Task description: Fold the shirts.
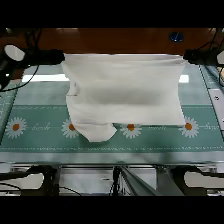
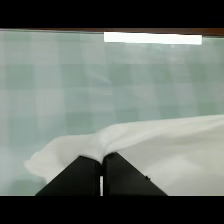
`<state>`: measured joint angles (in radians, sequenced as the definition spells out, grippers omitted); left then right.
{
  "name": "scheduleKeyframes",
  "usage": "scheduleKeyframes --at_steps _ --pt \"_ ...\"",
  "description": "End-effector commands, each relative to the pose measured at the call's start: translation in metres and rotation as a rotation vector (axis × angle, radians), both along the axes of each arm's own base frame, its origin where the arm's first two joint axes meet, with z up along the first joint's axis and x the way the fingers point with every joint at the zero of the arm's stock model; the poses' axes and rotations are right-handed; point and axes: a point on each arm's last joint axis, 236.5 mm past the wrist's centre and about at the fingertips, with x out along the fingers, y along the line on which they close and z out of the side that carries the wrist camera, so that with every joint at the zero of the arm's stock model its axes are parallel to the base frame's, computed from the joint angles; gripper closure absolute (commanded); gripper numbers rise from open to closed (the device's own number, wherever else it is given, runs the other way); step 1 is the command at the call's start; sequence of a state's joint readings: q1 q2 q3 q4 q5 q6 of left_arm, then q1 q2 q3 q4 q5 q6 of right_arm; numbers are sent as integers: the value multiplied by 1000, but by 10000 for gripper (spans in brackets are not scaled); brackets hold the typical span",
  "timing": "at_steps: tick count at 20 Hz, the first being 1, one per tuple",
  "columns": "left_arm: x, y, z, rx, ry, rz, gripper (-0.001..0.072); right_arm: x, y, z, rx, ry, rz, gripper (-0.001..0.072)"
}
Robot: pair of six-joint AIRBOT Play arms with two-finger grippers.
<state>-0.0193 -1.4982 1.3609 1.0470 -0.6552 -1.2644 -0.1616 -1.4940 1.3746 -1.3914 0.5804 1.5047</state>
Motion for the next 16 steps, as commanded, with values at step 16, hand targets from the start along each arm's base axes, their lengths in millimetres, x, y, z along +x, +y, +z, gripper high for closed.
scheduleKeyframes --at_steps 16 --pt "-100 -27 -121 -63 611 -167 666 -92 3 -126 38 596 66 687"
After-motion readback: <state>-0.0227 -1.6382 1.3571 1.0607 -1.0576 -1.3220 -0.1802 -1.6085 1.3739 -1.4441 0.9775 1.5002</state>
